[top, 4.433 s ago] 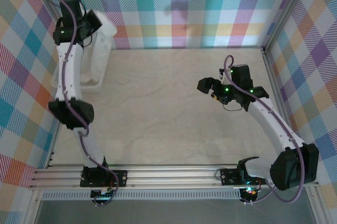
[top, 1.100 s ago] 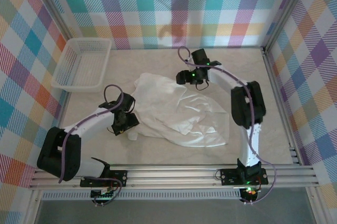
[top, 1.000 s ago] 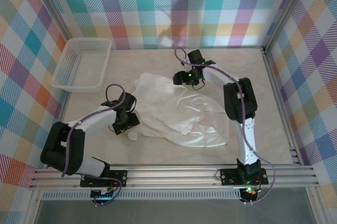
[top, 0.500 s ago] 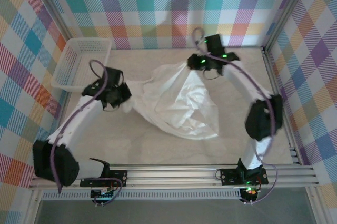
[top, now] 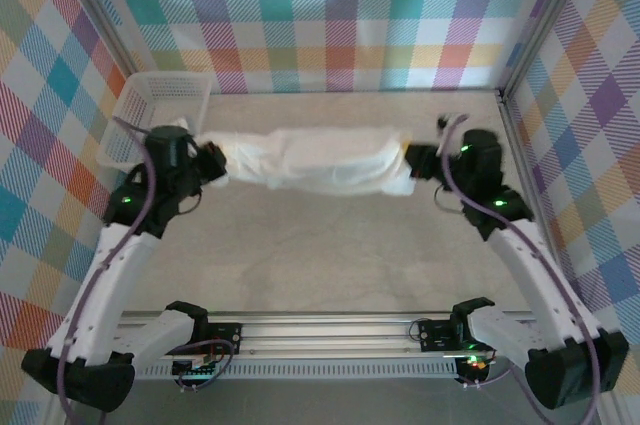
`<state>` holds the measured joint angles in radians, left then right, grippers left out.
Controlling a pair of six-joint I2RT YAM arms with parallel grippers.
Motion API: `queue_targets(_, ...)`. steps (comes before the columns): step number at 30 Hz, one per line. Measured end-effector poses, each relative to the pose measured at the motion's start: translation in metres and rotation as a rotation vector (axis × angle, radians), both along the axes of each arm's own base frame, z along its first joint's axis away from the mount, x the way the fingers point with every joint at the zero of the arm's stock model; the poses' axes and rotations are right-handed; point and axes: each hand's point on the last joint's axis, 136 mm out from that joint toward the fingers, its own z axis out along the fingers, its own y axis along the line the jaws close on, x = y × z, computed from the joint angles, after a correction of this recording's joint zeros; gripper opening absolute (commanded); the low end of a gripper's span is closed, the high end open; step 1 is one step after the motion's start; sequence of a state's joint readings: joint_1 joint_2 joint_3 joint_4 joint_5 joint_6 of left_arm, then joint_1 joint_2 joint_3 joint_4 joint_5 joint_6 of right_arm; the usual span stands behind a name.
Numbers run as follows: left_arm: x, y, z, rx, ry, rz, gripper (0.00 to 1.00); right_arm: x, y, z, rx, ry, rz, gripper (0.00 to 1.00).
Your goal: Fold the inside-out t-shirt
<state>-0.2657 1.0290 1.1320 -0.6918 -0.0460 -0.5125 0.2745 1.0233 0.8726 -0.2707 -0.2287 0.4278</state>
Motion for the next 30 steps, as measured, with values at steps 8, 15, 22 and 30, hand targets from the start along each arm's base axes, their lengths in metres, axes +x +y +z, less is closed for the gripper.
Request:
queue_targets(8, -0.062, 0.017, -0.199, 0.128, 0.578, 0.045, 0.09, -0.071, -0.007, -0.141, -0.057, 0.537, 0.017, 0.49)
queue_targets(15, -0.046, 0.017, -0.196, 0.121, 0.536, 0.081, 0.2, 0.014, 0.001, -0.076, -0.131, 0.355, 0.002, 0.67)
queue_targets(22, -0.039, 0.012, -0.199, 0.092, 0.536, 0.088, 0.39, 0.08, 0.005, -0.147, -0.278, 0.489, -0.014, 0.71)
queue_targets(30, -0.04, 0.007, -0.211, 0.064, 0.549, 0.075, 0.0, 0.127, 0.02, -0.183, -0.267, 0.538, 0.003, 0.71)
